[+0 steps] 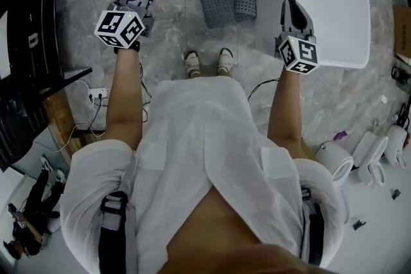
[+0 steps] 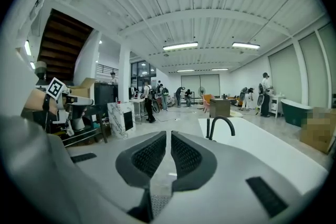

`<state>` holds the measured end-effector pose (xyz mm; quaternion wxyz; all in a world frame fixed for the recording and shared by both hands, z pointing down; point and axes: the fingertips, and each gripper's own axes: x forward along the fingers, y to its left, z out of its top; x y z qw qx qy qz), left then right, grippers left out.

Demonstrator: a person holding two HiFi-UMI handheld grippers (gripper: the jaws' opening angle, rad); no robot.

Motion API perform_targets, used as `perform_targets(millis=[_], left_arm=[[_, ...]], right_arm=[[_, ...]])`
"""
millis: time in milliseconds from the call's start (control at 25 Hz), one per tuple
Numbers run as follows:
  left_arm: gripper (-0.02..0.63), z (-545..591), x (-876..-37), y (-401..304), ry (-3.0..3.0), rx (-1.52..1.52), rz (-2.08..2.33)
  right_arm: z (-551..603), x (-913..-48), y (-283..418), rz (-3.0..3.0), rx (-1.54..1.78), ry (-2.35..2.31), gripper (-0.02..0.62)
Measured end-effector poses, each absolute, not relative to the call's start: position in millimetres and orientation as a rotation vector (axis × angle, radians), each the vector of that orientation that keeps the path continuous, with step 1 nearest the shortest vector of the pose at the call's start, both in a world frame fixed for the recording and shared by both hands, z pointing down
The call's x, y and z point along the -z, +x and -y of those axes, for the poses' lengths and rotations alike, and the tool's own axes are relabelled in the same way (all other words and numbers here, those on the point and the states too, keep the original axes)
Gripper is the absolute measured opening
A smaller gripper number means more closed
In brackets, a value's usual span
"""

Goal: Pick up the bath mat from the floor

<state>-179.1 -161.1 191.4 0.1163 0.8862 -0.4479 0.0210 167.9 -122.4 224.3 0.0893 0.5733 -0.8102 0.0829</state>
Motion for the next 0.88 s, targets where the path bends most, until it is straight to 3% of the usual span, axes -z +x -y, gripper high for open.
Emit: perform_targets(millis=[320,440,880], left_arm=[[0.041,192.5,-269.1,-147.1,2.567,-0.071,1.33],[0.041,204.8,-307.0,-131.1,2.578,-0.07,1.311],[0.041,239.9,-460.6,-114.1,2.576,-0.055,1.301]], right_arm=[[170.2,-317.6,178.8,2.435,-0.33,1.665,0.037],[185.6,-370.3,183.6,2.423,-0.374,1.66,0.089],[210.5,-602.8,191.3,2.265,-0.566,1.575,0.181]])
